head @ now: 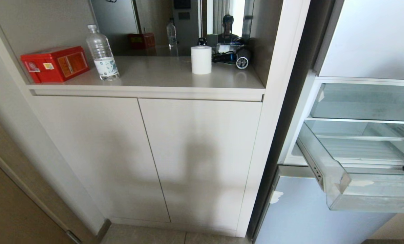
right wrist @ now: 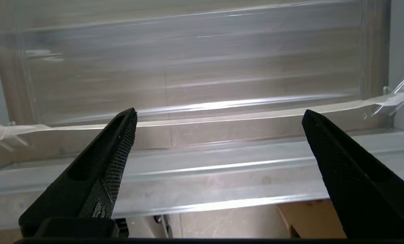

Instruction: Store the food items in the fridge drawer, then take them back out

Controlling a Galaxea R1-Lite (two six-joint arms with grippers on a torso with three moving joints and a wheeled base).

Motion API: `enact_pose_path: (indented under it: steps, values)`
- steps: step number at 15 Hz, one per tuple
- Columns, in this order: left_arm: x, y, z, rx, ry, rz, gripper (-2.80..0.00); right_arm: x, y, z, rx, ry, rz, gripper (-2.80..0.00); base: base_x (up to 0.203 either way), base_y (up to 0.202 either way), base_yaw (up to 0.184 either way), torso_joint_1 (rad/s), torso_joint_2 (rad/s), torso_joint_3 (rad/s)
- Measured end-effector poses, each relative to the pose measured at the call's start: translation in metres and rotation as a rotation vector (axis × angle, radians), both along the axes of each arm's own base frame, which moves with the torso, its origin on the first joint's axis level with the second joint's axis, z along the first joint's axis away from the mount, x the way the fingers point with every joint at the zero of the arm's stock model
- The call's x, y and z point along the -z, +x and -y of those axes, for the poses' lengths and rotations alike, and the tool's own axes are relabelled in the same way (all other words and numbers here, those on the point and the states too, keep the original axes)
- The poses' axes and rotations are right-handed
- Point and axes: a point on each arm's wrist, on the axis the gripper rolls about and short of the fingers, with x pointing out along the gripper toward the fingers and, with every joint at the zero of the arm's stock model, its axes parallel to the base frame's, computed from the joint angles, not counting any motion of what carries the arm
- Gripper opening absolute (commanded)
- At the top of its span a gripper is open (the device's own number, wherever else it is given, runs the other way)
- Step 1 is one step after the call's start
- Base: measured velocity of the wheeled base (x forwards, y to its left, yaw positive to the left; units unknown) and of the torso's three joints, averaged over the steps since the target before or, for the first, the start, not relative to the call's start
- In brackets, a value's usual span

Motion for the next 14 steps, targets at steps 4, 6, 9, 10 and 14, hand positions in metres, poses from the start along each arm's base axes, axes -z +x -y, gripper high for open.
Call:
enact_pose_path:
  steps: [4,6,9,10,14]
  values:
    - [0.000,0.000,0.000,0.000,0.000,0.000,-2.80,-0.010,0.011,-0.002,-0.027,-0.012,0.115,0.00,0.000,0.000,0.000,0.000,0.00,0.000]
    - [0.000,0.000,0.000,0.000,0.000,0.000,-2.80,-0.013,0.018,-0.005,-0.036,-0.026,0.184,0.00,0.000,0.000,0.000,0.000,0.00,0.000]
    - [0.000,0.000,0.000,0.000,0.000,0.000,-2.80,-0.021,-0.002,-0.021,-0.060,-0.005,0.210,0.00,0.000,0.000,0.000,0.000,0.00,0.000]
    - [0.000,0.000,0.000,0.000,0.000,0.000,-2.80,-0.028,-0.014,-0.030,-0.072,-0.003,0.233,0.00,0.000,0.000,0.000,0.000,0.00,0.000]
    - [0.000,0.000,0.000,0.000,0.000,0.000,-2.80,-0.060,-0.089,-0.081,-0.101,-0.039,0.364,-2.80,0.000,0.000,0.000,0.000,0.00,0.000]
